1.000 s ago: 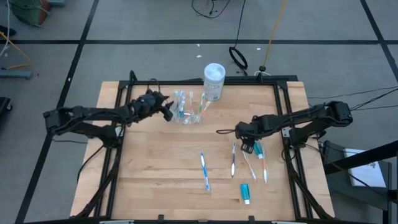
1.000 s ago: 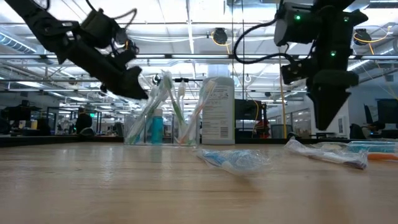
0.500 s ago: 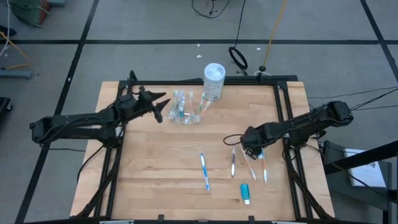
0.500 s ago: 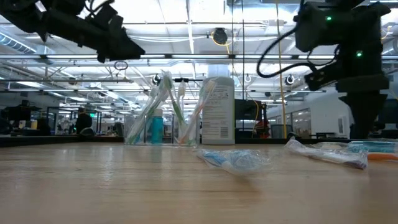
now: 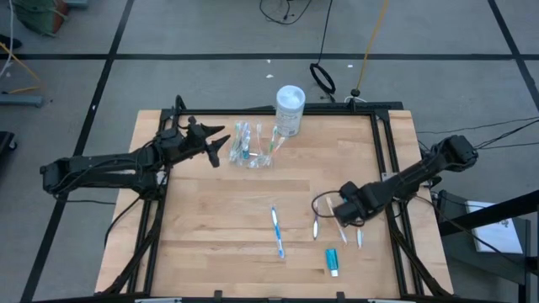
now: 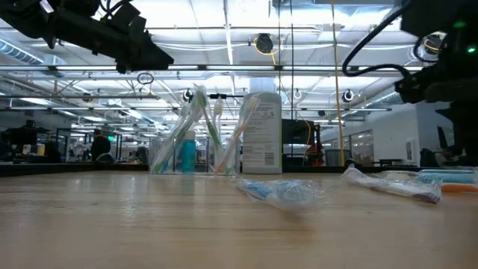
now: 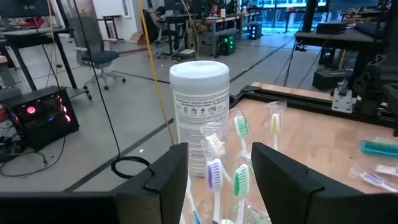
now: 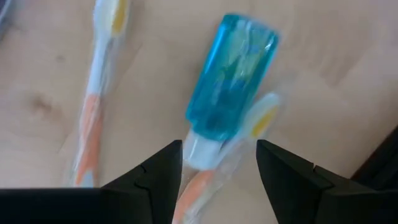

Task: Pick & Place toothbrushing station
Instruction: Put the blue mouthwash into the transparent organizer

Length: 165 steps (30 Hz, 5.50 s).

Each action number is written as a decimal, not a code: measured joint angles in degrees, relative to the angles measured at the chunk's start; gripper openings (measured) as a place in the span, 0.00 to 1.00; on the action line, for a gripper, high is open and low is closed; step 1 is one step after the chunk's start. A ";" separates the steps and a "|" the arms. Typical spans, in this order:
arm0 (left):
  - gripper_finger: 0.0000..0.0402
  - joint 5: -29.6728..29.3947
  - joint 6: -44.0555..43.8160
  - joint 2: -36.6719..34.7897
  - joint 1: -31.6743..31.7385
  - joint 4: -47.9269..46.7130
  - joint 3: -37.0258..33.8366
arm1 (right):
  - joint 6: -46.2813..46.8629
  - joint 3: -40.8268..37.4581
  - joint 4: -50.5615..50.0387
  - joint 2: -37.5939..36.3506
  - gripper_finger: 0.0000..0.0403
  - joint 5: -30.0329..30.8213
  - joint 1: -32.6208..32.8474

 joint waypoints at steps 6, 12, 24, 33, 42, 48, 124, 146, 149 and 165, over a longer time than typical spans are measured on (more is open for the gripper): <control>0.46 -0.04 -1.47 0.00 -0.01 0.02 0.01 | 3.82 -4.79 8.11 0.00 0.49 -1.49 3.78; 0.46 0.00 -2.54 0.00 -0.01 -0.03 0.01 | 0.75 -9.18 13.06 -0.21 0.49 -2.81 2.82; 0.46 0.03 -3.06 0.00 -0.01 -0.40 0.02 | -11.42 -9.63 19.09 -0.13 0.49 -1.83 -0.56; 0.46 0.07 -3.30 0.00 -0.01 -1.42 0.03 | -15.37 -9.59 19.53 -0.04 0.42 3.42 -3.32; 0.46 0.13 -4.92 0.00 -0.01 -1.93 0.03 | -17.52 -9.80 19.57 -2.23 0.33 1.13 -5.58; 0.46 0.20 -7.17 0.00 -0.03 -4.34 0.03 | -16.31 -9.94 19.46 -10.78 0.34 2.65 -5.52; 0.46 0.63 -11.57 2.53 -0.80 -2.39 0.03 | -141.11 -9.67 96.00 3.56 0.21 16.87 -23.16; 0.46 14.94 -22.36 13.09 -18.74 5.28 5.69 | -193.90 -9.63 118.19 21.64 0.30 16.75 -16.74; 0.46 8.30 -23.29 18.05 -20.23 -1.95 10.26 | -194.78 -9.63 118.40 21.66 0.31 16.73 -16.28; 0.46 1.52 -29.14 38.38 -21.79 -3.35 19.88 | -195.83 -9.63 121.46 21.64 0.26 16.53 -16.29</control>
